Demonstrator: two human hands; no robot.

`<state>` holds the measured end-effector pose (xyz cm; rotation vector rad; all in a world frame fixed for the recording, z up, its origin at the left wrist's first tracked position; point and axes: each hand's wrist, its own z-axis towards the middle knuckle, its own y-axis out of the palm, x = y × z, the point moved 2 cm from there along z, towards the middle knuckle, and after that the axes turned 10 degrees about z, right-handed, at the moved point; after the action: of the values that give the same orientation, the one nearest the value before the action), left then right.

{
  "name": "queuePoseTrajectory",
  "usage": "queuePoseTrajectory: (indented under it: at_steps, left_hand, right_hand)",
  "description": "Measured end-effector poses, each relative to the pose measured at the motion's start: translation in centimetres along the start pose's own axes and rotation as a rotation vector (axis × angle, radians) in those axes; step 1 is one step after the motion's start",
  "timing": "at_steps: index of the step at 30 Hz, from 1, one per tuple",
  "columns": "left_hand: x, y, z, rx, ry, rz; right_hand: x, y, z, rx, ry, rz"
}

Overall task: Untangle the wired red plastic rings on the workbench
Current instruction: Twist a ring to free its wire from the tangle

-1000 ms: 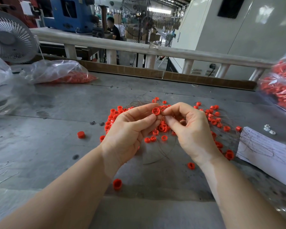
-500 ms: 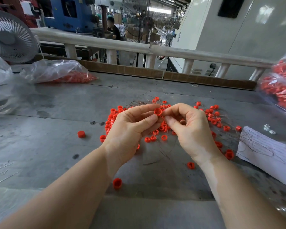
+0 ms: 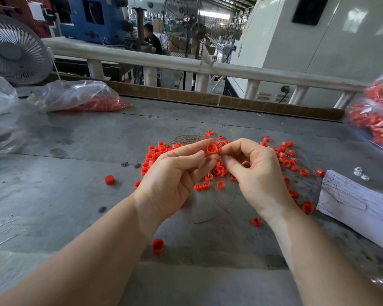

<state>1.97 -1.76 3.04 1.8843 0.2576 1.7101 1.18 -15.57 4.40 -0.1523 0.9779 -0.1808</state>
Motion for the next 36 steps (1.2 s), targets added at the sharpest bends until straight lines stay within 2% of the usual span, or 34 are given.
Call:
queuePoseTrajectory:
  at_steps: [36]
  left_hand:
    - [0.07, 0.37, -0.33, 0.013, -0.026, -0.019]
  right_hand:
    - [0.05, -0.20, -0.04, 0.013, 0.028, 0.026]
